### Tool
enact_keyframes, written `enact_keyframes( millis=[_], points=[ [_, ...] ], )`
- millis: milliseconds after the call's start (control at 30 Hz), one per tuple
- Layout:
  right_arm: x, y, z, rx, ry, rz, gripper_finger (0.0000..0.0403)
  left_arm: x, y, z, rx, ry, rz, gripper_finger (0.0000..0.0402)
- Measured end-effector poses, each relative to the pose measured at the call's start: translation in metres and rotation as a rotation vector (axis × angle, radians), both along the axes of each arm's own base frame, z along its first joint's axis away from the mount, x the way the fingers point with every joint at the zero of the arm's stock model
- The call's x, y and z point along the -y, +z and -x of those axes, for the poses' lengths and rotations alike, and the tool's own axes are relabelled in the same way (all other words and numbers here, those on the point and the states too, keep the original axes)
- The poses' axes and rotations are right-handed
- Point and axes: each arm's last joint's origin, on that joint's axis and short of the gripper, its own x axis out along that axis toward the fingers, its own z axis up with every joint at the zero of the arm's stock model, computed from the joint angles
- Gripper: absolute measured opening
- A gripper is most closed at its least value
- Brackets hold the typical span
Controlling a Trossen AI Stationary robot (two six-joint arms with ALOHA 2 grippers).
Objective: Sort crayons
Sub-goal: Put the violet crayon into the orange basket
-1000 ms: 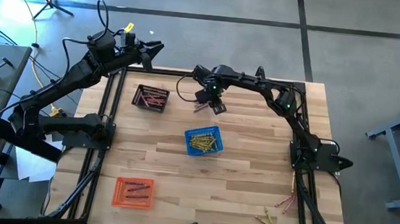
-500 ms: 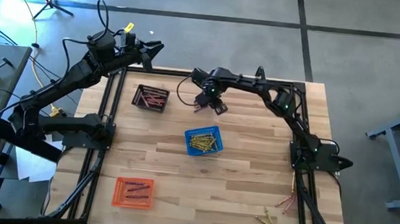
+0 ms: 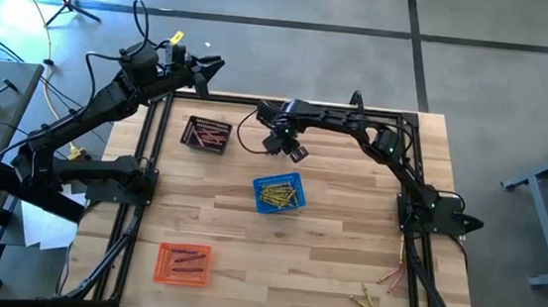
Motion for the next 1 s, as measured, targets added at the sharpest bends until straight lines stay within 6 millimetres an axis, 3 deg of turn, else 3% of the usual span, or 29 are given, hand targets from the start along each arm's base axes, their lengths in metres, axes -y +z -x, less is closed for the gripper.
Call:
enact_keyframes(
  millis=[333,733,1000],
  points=[
    [-0.0013,-0.0003,-0.0006,-0.012,0.015,0.027,0.0135,0.0,0.0026,0.0,0.02,0.0,-0.018,0.0085],
    [0.0006,-0.0004,-0.0005,0.0,-0.029,0.017,0.0072,0.0001,-0.0023,0.0001,-0.044,-0.002,-0.019,0.0085],
    [0.0005,-0.0004,-0.0006,-0.002,-0.03,0.025,0.0069,0.0001,-0.0044,0.0002,-0.06,-0.002,-0.005,0.0085]
  ],
)
